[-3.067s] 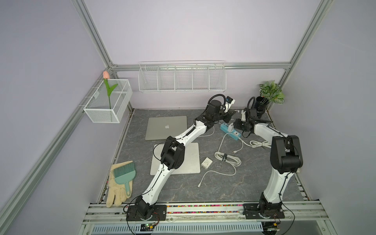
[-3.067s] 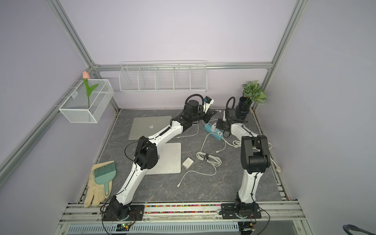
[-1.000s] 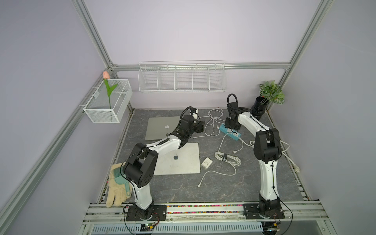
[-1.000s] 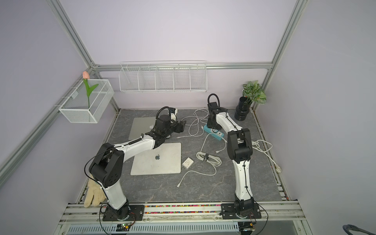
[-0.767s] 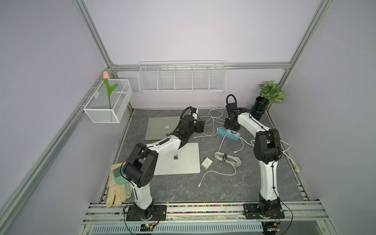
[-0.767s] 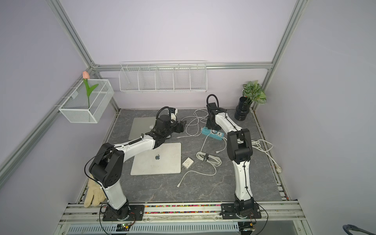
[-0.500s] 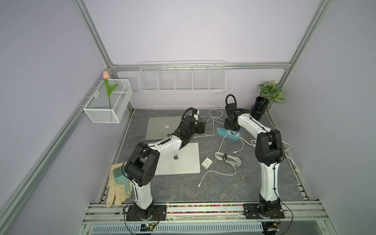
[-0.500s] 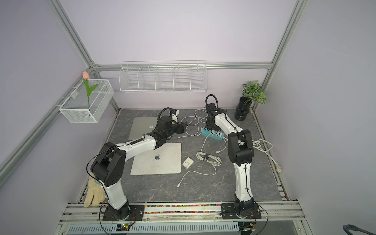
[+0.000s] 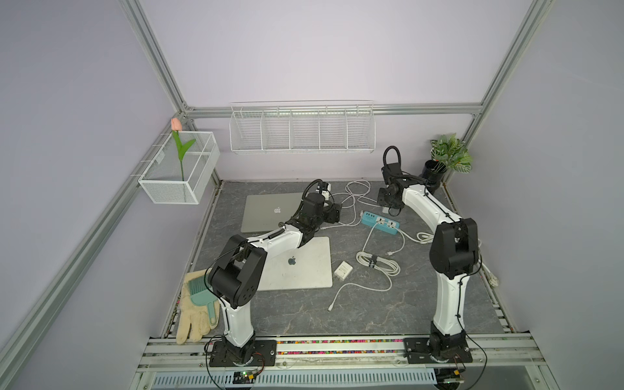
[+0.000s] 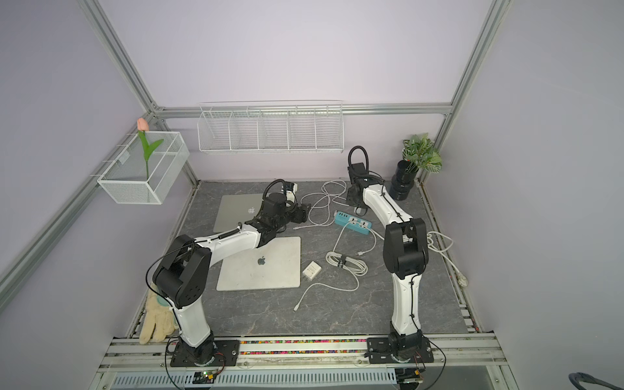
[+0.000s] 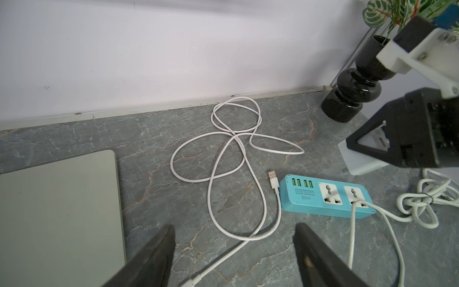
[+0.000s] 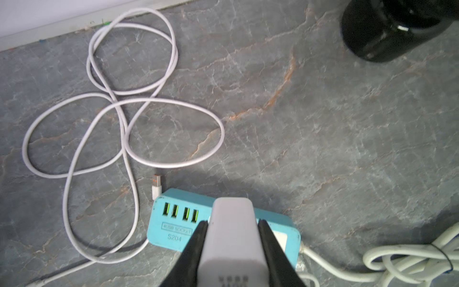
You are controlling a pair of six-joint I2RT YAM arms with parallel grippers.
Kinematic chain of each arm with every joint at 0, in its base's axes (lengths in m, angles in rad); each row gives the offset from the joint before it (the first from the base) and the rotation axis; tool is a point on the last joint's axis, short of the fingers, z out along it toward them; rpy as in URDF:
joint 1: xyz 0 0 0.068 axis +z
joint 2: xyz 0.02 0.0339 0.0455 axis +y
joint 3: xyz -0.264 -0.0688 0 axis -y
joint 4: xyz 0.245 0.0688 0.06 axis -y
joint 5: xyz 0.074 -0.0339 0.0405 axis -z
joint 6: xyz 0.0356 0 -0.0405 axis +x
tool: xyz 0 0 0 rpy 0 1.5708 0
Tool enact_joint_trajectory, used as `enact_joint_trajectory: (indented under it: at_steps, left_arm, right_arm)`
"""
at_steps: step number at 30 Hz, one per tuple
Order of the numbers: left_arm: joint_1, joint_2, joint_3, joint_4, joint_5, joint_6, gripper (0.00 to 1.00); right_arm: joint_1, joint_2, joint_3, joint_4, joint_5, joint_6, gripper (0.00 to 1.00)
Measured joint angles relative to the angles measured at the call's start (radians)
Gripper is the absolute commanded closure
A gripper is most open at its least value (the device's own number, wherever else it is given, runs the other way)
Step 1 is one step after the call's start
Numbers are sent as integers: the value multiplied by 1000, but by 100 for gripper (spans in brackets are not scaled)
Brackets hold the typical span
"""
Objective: Unplug the laptop charger
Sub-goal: Place the plug at the center of the board, then reset both arms
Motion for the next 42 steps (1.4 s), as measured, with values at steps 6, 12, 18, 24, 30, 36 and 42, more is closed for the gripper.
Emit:
enact_joint_trajectory:
  at_steps: [6, 12, 18, 24, 30, 36, 42]
  left_arm:
    - [0, 0, 0, -15, -23, 0, 22]
    - [0, -3, 0, -19, -45, 0, 22]
    - [0, -16, 0, -28, -71, 0, 22]
    - [1, -60, -11, -53, -118, 1, 20]
    - [21, -164, -72, -69, -129, -6, 19]
    - [164, -442, -319, -12, -185, -51, 16]
    - [158, -670, -475, -46, -460, -24, 14]
  right_arm:
    - [-38, 106, 98, 24, -53, -33, 62]
    - [-42, 171, 118, 43, -119, -50, 51]
    - [-64, 180, 120, 55, -129, -60, 45]
    - [-72, 146, 81, 64, -134, -61, 46]
    - [-72, -61, -134, 97, -150, -61, 40]
    - [-72, -383, -446, 197, -124, -89, 32]
    - [-75, -667, -787, 338, -72, -127, 19]
